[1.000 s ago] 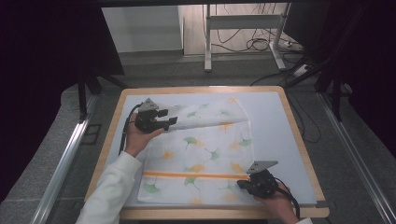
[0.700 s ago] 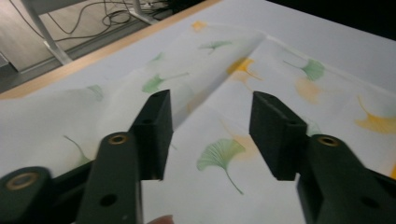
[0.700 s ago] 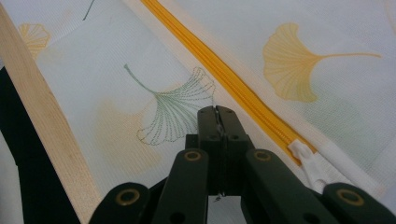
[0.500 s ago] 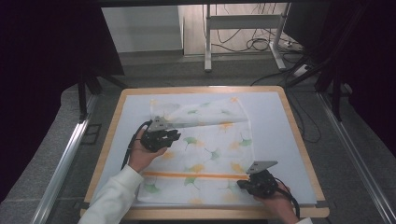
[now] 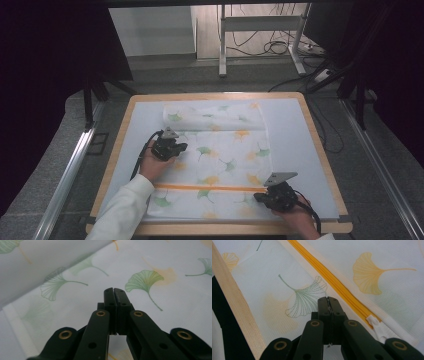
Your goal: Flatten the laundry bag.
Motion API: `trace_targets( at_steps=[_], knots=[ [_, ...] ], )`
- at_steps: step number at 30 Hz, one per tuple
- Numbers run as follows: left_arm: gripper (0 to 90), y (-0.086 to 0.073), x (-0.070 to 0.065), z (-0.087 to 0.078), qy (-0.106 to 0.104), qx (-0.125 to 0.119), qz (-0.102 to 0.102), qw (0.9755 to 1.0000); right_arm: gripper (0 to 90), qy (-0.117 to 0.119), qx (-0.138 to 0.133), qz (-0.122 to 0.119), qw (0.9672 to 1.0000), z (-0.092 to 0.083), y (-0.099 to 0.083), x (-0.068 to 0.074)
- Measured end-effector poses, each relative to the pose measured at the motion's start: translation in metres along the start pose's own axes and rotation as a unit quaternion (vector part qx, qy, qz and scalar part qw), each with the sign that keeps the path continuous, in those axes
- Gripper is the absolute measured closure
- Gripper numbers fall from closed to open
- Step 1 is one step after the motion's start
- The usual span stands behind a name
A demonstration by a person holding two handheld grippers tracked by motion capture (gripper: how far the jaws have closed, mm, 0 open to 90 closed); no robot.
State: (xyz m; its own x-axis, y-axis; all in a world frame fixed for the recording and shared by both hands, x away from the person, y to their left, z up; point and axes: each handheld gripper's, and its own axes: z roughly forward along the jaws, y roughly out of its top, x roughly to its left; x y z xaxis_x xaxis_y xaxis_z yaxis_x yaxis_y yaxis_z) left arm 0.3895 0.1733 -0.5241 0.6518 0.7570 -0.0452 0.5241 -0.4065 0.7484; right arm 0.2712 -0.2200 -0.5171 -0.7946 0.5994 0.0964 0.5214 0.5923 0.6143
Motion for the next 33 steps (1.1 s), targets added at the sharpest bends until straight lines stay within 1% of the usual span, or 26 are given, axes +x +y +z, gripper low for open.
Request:
trace_targets(
  at_steps=[3, 6, 7, 9, 10, 11, 12, 14, 16, 18, 19, 21, 22, 23, 24, 27, 30, 33],
  knots=[
    [89.3, 0.002, 0.003, 0.0, 0.004, -0.006, -0.002, 1.0, 89.1, 0.0, 0.0, 0.001, 1.0, 0.0, 0.0, 0.0],
    [89.5, 0.007, 0.009, 0.005, 0.009, -0.008, 0.0, 0.9999, 89.1, 0.0, 0.0, 0.001, 1.0, 0.0, 0.0, 0.0],
    [89.5, 0.011, 0.015, 0.008, 0.01, -0.012, -0.004, 0.9999, 89.1, 0.002, -0.001, 0.002, 1.0, 0.0, 0.0, 0.0],
    [89.7, 0.017, 0.026, 0.018, 0.013, -0.009, -0.01, 0.9998, 89.1, 0.003, -0.002, 0.006, 1.0, 0.0, 0.0, -0.001],
    [89.6, 0.02, 0.032, 0.024, 0.012, -0.007, -0.018, 0.9997, 89.1, 0.004, -0.003, 0.006, 1.0, 0.001, 0.0, -0.002],
    [89.5, 0.026, 0.043, 0.036, 0.013, -0.003, -0.029, 0.9995, 89.1, 0.005, -0.003, 0.008, 0.9999, 0.0, 0.0, -0.002],
    [89.4, 0.026, 0.043, 0.036, 0.013, -0.003, -0.029, 0.9995, 89.1, 0.006, -0.003, 0.009, 0.9999, 0.0, 0.0, -0.002],
    [89.4, 0.03, 0.052, 0.045, 0.015, -0.002, -0.038, 0.9991, 89.1, 0.006, -0.003, 0.009, 0.9999, 0.0, 0.0, -0.002],
    [89.0, 0.034, 0.059, 0.053, 0.025, 0.008, -0.037, 0.999, 89.1, 0.006, -0.003, 0.009, 0.9999, 0.0, 0.0, -0.002],
    [89.0, 0.038, 0.063, 0.056, 0.034, 0.01, -0.039, 0.9986, 89.1, 0.007, -0.004, 0.009, 0.9999, 0.0, -0.001, -0.002],
    [89.2, 0.039, 0.066, 0.057, 0.041, 0.009, -0.044, 0.9981, 89.0, 0.007, -0.004, 0.009, 0.9999, 0.0, -0.001, -0.002],
    [89.6, 0.041, 0.069, 0.059, 0.06, 0.015, -0.053, 0.9967, 89.0, 0.005, -0.004, 0.008, 0.9999, 0.0, -0.001, -0.002],
    [89.6, 0.042, 0.072, 0.06, 0.063, 0.022, -0.061, 0.9959, 89.0, 0.005, -0.004, 0.008, 0.9999, 0.0, -0.001, -0.002],
    [89.7, 0.042, 0.073, 0.061, 0.064, 0.026, -0.071, 0.9951, 89.0, 0.004, -0.004, 0.004, 1.0, 0.0, 0.0, -0.002],
    [89.7, 0.042, 0.074, 0.062, 0.066, 0.03, -0.074, 0.9946, 89.0, 0.004, -0.004, 0.004, 1.0, 0.0, 0.0, -0.002],
    [89.8, 0.042, 0.072, 0.063, 0.058, 0.032, -0.072, 0.9952, 89.0, 0.004, -0.003, 0.003, 1.0, 0.0, 0.0, -0.001],
    [90.0, 0.042, 0.065, 0.056, 0.043, 0.024, -0.065, 0.9967, 89.0, 0.005, -0.003, 0.002, 1.0, 0.0, 0.0, -0.002],
    [90.0, 0.041, 0.057, 0.041, 0.022, 0.005, -0.063, 0.9978, 89.0, 0.005, -0.003, 0.002, 1.0, 0.0, 0.0, -0.002]
  ],
)
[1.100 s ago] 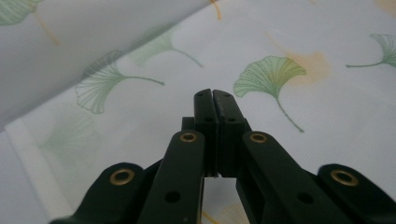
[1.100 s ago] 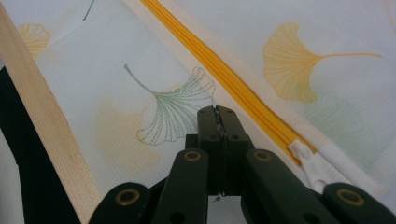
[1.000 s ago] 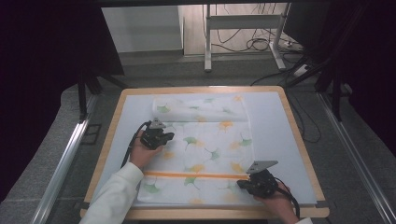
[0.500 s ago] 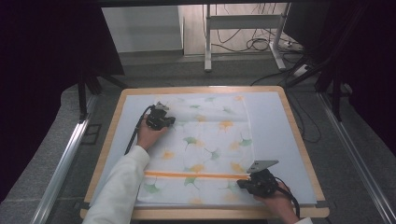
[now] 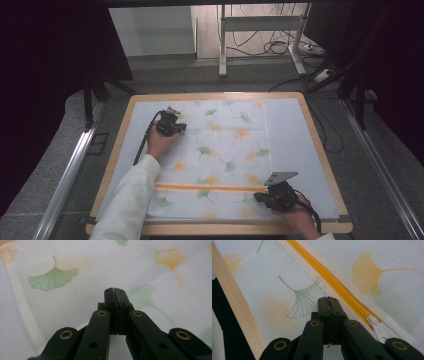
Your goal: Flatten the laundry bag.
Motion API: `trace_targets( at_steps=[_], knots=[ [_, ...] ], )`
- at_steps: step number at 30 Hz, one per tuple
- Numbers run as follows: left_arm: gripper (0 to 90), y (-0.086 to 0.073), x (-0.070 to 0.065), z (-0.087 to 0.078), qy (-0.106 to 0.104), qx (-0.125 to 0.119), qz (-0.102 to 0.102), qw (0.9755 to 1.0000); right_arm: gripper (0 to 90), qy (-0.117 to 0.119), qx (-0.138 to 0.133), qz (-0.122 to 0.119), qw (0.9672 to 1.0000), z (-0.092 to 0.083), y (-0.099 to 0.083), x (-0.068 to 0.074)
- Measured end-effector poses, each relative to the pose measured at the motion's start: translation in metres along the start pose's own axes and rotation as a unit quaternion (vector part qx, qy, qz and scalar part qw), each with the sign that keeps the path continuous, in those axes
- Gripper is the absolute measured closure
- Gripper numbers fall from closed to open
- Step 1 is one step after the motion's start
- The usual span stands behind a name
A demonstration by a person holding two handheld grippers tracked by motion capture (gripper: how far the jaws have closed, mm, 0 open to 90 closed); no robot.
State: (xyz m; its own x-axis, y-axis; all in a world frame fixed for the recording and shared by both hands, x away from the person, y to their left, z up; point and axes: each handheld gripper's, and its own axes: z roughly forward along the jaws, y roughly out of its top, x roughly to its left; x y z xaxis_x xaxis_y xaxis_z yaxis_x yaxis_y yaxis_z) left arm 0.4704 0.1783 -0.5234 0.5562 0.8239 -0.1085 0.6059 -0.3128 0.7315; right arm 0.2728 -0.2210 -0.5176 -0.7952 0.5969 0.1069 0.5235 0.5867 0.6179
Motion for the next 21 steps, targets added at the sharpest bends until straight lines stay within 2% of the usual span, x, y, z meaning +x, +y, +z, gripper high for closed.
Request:
trace_targets(
  at_steps=[1, 2, 3, 7, 9, 14, 17, 21],
  knots=[
    [90.0, -0.001, -0.002, -0.004, -0.002, -0.001, 0.005, 1.0, 89.0, -0.001, 0.0, -0.001, 1.0, 0.0, 0.0, 0.0],
    [90.0, -0.003, -0.01, -0.017, -0.014, -0.011, 0.012, 0.9998, 89.0, -0.001, 0.001, 0.001, 1.0, 0.0, 0.001, 0.0],
    [90.0, -0.003, -0.01, -0.017, -0.014, -0.011, 0.012, 0.9998, 89.0, -0.001, 0.001, 0.001, 1.0, 0.0, 0.001, 0.0],
    [90.0, -0.01, -0.026, -0.039, -0.035, -0.028, 0.023, 0.9987, 88.9, 0.0, 0.002, 0.004, 1.0, 0.001, 0.002, 0.0],
    [90.0, -0.015, -0.034, -0.048, -0.038, -0.034, 0.032, 0.9982, 88.9, 0.0, 0.003, 0.001, 1.0, 0.001, 0.003, -0.001],
    [89.9, -0.029, -0.054, -0.067, -0.062, -0.048, 0.039, 0.9961, 88.6, 0.001, -0.003, 0.006, 1.0, 0.0, 0.005, -0.003],
    [89.5, -0.034, -0.064, -0.075, -0.052, -0.047, 0.058, 0.9959, 88.8, -0.003, -0.011, 0.01, 0.9999, -0.003, 0.006, -0.004],
    [89.0, -0.049, -0.077, -0.086, -0.056, -0.047, 0.063, 0.9954, 89.0, -0.009, -0.027, 0.014, 0.9995, -0.009, 0.006, -0.005]
  ],
)
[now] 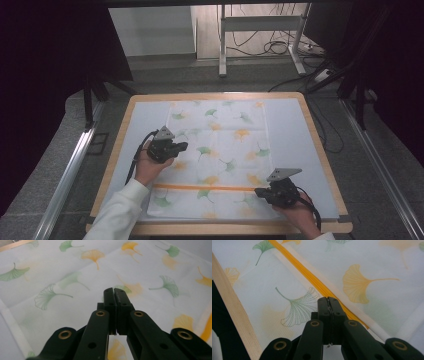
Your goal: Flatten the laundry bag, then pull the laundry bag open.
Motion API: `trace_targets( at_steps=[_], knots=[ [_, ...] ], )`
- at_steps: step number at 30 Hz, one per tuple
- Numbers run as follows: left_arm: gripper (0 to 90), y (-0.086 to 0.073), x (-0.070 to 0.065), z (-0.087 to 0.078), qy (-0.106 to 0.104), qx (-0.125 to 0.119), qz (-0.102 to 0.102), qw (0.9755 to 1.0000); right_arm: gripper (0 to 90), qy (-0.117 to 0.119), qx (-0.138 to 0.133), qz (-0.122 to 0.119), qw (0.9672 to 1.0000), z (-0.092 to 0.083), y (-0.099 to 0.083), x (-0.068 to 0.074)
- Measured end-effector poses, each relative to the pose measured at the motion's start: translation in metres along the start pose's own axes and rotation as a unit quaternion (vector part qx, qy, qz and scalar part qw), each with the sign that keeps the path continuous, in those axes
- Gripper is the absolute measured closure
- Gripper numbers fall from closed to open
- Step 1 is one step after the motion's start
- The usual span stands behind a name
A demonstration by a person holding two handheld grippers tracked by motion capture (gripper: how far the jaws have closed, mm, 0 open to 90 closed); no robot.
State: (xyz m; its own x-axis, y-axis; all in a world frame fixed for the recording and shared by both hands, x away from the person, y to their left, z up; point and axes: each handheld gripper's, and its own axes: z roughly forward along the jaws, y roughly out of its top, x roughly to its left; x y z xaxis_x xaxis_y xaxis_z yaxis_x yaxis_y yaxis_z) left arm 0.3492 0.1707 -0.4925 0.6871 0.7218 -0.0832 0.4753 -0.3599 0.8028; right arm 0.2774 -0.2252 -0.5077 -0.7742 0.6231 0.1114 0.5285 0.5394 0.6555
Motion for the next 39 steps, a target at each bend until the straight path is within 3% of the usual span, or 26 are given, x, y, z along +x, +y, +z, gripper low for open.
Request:
trace_targets(
  at_steps=[6, 13, 15, 18, 21, 23, 27, 33, 39],
  knots=[
    [89.2, -0.015, -0.022, -0.013, -0.011, 0.001, 0.002, 0.9999, 89.2, -0.01, -0.019, 0.006, 0.9997, -0.011, -0.002, -0.006],
    [86.5, -0.023, -0.043, -0.011, -0.011, 0.015, 0.02, 0.9996, 89.3, -0.025, -0.034, 0.023, 0.9988, -0.02, -0.008, -0.018],
    [78.6, -0.024, -0.047, -0.011, -0.005, -0.001, 0.012, 0.9999, 89.4, -0.026, -0.04, 0.029, 0.9984, -0.024, -0.012, -0.019],
    [68.8, -0.024, -0.051, -0.011, 0.003, -0.006, 0.016, 0.9999, 89.4, -0.028, -0.042, 0.03, 0.9983, -0.026, -0.012, -0.019],
    [55.1, -0.023, -0.056, -0.011, 0.007, -0.004, 0.015, 0.9999, 89.4, -0.033, -0.044, 0.029, 0.998, -0.027, -0.013, -0.019],
    [52.3, -0.023, -0.058, -0.011, 0.004, -0.003, 0.014, 0.9999, 89.4, -0.035, -0.045, 0.031, 0.9979, -0.027, -0.013, -0.019],
    [39.8, -0.022, -0.062, -0.009, 0.006, 0.005, 0.031, 0.9995, 89.4, -0.041, -0.051, 0.033, 0.9973, -0.029, -0.011, -0.022],
    [36.4, -0.014, -0.07, -0.003, -0.006, 0.008, 0.032, 0.9994, 89.4, -0.057, -0.062, 0.037, 0.9958, -0.031, -0.005, -0.035],
    [36.2, -0.004, -0.085, 0.005, -0.017, 0.008, 0.04, 0.999, 89.4, -0.066, -0.067, 0.062, 0.9937, -0.031, -0.002, -0.052]
  ],
)
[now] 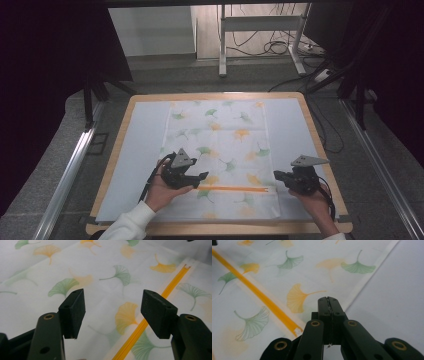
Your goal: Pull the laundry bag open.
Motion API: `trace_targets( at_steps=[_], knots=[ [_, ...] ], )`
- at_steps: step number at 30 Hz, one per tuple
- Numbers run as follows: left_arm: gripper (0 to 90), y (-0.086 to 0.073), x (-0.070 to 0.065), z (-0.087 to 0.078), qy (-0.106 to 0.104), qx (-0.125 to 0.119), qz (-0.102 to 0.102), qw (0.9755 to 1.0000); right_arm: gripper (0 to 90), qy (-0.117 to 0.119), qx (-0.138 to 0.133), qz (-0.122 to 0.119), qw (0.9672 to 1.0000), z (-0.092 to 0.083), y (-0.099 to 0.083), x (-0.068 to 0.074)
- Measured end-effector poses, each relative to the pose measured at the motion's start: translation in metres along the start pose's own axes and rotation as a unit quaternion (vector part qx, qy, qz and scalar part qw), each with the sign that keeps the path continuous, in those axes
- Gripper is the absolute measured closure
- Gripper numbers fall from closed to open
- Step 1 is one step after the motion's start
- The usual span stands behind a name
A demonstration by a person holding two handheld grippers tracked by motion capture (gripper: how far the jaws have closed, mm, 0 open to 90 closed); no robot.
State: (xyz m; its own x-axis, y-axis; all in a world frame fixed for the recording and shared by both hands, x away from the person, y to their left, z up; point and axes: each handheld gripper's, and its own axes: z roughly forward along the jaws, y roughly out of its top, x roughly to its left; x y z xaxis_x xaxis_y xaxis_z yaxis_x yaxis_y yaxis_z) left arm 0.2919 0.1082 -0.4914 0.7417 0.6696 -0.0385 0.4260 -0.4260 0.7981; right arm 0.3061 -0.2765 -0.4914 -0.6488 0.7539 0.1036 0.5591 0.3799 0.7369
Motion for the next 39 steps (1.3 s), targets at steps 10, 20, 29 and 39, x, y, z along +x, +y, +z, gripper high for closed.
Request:
trace_targets(
  at_steps=[10, 20, 29, 39],
  knots=[
    [37.2, 0.014, -0.029, 0.018, -0.034, 0.013, 0.035, 0.9987, 89.4, -0.007, 0.018, 0.0, 0.9998, 0.013, 0.004, -0.005],
    [38.7, 0.025, -0.054, 0.042, -0.072, 0.026, 0.068, 0.9947, 89.4, 0.012, 0.037, -0.011, 0.9992, 0.022, 0.0, 0.004],
    [42.0, 0.045, -0.084, 0.076, -0.107, 0.037, 0.093, 0.9892, 89.4, 0.016, 0.054, -0.013, 0.9983, 0.029, -0.002, 0.001],
    [54.5, 0.063, -0.109, 0.105, -0.12, 0.041, 0.137, 0.9824, 89.4, 0.023, 0.062, 0.0, 0.9978, 0.032, -0.005, -0.007]
  ],
)
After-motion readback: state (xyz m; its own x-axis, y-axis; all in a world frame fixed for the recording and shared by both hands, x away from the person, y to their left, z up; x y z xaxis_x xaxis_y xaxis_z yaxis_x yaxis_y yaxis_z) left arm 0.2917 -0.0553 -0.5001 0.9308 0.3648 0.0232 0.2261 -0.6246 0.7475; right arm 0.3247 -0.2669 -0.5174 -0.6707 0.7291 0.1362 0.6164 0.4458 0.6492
